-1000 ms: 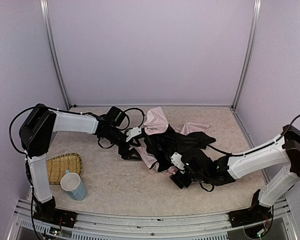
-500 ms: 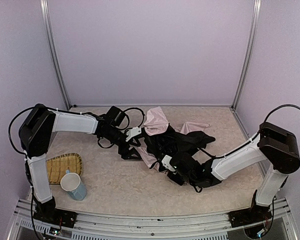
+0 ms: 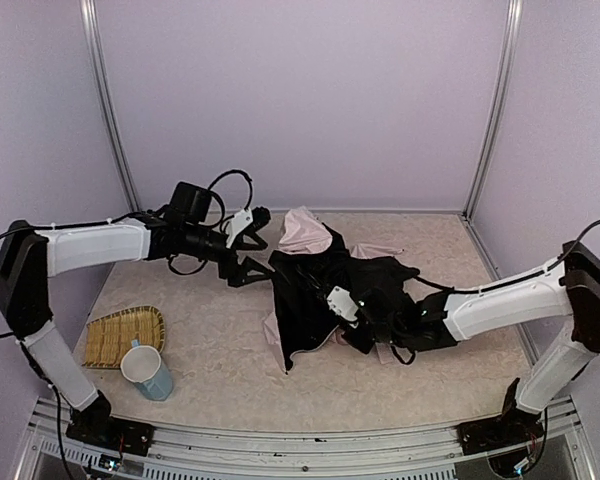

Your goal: Put away the umbrella

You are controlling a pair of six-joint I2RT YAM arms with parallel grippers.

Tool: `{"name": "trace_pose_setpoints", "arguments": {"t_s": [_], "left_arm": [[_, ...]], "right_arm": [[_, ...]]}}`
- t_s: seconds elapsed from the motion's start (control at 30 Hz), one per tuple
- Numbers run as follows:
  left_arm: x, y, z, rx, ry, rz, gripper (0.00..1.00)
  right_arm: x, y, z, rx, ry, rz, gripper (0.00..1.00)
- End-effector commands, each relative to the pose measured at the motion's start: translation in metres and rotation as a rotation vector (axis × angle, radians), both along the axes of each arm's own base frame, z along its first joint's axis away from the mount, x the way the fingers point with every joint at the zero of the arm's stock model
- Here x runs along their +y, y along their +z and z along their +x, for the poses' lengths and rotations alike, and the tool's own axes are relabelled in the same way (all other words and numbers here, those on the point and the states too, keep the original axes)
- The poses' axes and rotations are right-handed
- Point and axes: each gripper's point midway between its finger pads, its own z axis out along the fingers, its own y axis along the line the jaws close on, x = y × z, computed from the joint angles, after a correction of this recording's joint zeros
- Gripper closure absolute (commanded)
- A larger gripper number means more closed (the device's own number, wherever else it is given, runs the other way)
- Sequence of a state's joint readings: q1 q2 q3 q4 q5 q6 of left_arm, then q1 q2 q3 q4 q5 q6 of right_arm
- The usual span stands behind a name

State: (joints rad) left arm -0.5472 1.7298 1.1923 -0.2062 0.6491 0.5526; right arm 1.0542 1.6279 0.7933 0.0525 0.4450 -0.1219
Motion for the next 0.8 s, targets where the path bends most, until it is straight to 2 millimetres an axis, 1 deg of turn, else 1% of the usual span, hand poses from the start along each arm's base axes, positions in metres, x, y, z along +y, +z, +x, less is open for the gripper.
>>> {"name": "trace_pose_setpoints", "arguments": {"t_s": [0.0, 0.07, 0.13, 0.2, 0.27, 0.33, 0.4, 0.47, 0.53, 0.6, 0.67, 0.73, 0.77], "left_arm": [[0.012, 0.113, -0.008, -0.228, 0.031, -0.247, 0.12], [0.017, 0.138, -0.021, -0.276, 0.028, -0.283, 0.11], [0.024, 0.155, -0.031, -0.302, 0.037, -0.314, 0.10], [0.027, 0.168, -0.041, -0.308, 0.034, -0.336, 0.10], [0.026, 0.184, -0.055, -0.310, 0.009, -0.355, 0.10], [0.023, 0.198, -0.073, -0.332, -0.022, -0.360, 0.09], [0.020, 0.211, -0.095, -0.384, -0.062, -0.365, 0.08], [0.022, 0.226, -0.115, -0.437, -0.083, -0.390, 0.07], [0.027, 0.244, -0.130, -0.463, -0.083, -0.429, 0.05], [0.029, 0.253, -0.133, -0.441, -0.056, -0.459, 0.05], [0.028, 0.250, -0.130, -0.372, -0.028, -0.453, 0.07], [0.026, 0.236, -0.125, -0.315, -0.008, -0.407, 0.10], [0.027, 0.227, -0.119, -0.301, 0.022, -0.377, 0.11]], "right_arm": [[0.033, 0.094, -0.016, 0.151, 0.231, 0.369, 1.00], [0.037, 0.121, -0.030, 0.220, 0.344, 0.472, 1.00], [0.039, 0.145, -0.039, 0.243, 0.417, 0.527, 1.00], [0.043, 0.161, -0.047, 0.265, 0.477, 0.553, 1.00], [0.048, 0.176, -0.055, 0.283, 0.543, 0.581, 1.00], [0.054, 0.188, -0.058, 0.291, 0.592, 0.595, 1.00], [0.058, 0.195, -0.060, 0.300, 0.634, 0.596, 1.00], [0.062, 0.196, -0.059, 0.304, 0.652, 0.580, 1.00], [0.064, 0.191, -0.052, 0.295, 0.641, 0.557, 1.00], [0.066, 0.179, -0.044, 0.296, 0.612, 0.524, 1.00], [0.070, 0.166, -0.042, 0.322, 0.612, 0.502, 1.00], [0.074, 0.159, -0.047, 0.351, 0.659, 0.508, 1.00], [0.077, 0.158, -0.053, 0.368, 0.697, 0.517, 1.00]]}}
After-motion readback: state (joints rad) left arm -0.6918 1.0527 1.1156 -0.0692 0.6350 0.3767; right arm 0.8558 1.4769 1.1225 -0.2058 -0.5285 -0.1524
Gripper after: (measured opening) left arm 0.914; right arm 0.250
